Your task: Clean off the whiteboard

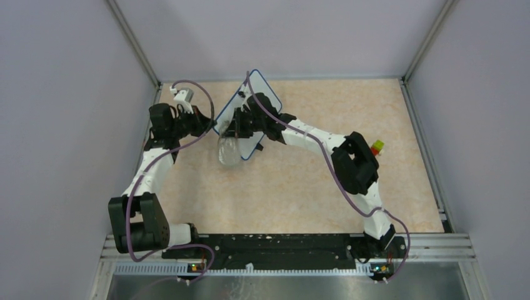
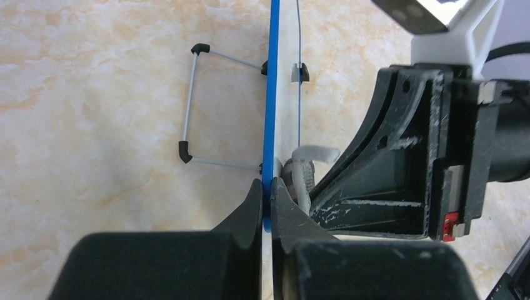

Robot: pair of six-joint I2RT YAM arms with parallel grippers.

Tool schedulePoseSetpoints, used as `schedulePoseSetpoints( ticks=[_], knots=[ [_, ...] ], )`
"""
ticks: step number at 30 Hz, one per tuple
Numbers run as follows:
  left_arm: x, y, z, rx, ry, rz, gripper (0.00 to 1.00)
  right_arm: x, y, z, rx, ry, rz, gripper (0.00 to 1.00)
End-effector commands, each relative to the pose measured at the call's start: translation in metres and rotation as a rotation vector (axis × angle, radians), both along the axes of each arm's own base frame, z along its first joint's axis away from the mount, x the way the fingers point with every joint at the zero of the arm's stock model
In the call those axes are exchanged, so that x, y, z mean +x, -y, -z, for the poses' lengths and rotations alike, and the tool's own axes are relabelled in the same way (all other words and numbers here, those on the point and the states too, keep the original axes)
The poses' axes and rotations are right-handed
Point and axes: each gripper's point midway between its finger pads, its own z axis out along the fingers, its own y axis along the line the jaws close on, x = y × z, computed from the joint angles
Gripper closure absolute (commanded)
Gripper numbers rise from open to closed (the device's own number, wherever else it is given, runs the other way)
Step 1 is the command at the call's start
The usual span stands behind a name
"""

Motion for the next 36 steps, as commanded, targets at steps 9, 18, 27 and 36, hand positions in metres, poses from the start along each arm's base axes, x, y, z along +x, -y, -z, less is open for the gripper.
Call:
schedulePoseSetpoints(
  ticks=[9,18,27,36],
  knots=[
    [-0.017,0.028,-0.015,-0.017,0.031,0.115,1.0,-0.016,0.109,0.122,-0.457,-0.075,0.049,1.0],
    [-0.022,0.035,-0.018,-0.048,0.028,0.163,1.0,-0.008,0.08,0.024,-0.276,0.124,-0.02,1.0],
    [-0.027,0.04,-0.022,-0.075,0.04,0.195,1.0,0.003,0.027,-0.06,0.132,0.053,0.014,1.0],
    [-0.029,0.042,-0.024,-0.071,0.05,0.208,1.0,0.015,0.012,-0.076,0.215,0.022,0.029,1.0]
  ],
)
